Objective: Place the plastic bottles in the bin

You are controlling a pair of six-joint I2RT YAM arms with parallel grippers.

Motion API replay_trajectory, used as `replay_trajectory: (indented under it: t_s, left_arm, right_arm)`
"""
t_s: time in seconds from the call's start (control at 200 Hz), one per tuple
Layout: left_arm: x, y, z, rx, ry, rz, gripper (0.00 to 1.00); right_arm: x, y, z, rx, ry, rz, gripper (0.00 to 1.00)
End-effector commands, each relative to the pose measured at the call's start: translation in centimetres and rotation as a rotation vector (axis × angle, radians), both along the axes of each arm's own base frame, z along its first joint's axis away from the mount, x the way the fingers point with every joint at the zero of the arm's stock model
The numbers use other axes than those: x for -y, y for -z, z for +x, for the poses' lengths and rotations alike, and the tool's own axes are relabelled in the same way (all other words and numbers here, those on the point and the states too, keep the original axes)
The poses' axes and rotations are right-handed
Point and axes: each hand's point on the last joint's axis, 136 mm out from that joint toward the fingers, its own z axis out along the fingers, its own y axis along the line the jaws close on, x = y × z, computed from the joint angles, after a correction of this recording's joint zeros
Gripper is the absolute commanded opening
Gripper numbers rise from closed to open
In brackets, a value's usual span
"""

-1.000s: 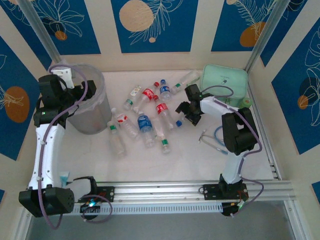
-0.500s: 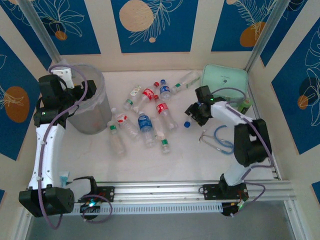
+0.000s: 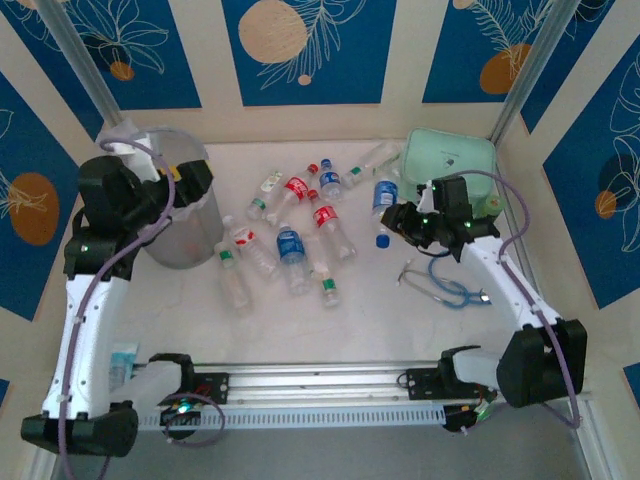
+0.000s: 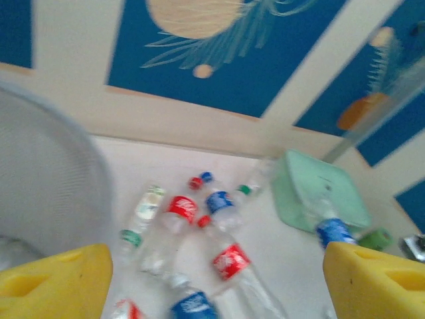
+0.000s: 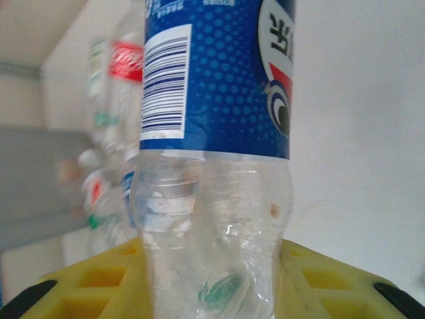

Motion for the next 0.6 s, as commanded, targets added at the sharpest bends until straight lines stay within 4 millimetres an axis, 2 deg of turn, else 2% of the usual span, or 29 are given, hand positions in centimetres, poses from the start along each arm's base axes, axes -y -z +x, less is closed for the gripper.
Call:
replay_trajectory:
  t_s: [0.0, 0.07, 0.155, 0.22, 0.31, 0.46, 0.595]
  left_arm:
    - [2.7, -0.8, -1.3, -0.016, 0.079, -0.056, 0.82]
    - [4.6, -0.5, -1.4, -0.036, 0.138, -0.059, 0.82]
    - [6.8, 0.8, -1.3, -0.092, 0.191, -0.012, 0.82]
    - [8.6, 1.6, -1.2, -0.126, 0.233, -0.01, 0.82]
    - [10.8, 1.6, -0.8, -0.121, 0.28, -0.084, 0.83]
    - [12.3, 0.7, -0.1, -0.114, 0.302, -0.209, 0.83]
    - [13.9, 1.1, 0.0, -0.14, 0.345, -0.268, 0.83]
  right_arm:
    - [-4.1, -5.6, -1.4, 0.252, -0.245, 0.135, 0.33]
    - [-5.6, -7.3, -2.2, 0.34, -0.31, 0.115, 0.3]
    - [-7.5, -8.9, -3.7, 0.432, -0.404, 0.108, 0.29]
    - [-9.1, -9.8, -4.9, 0.496, -0.484, 0.101, 0.28]
    - [-11.0, -10.4, -6.4, 0.572, -0.571, 0.073, 0.25]
    - [-12.2, -10.9, -7.3, 0.605, -0.627, 0.044, 0.24]
    - [-12.9, -11.1, -8.0, 0.641, -0.653, 0.024, 0.24]
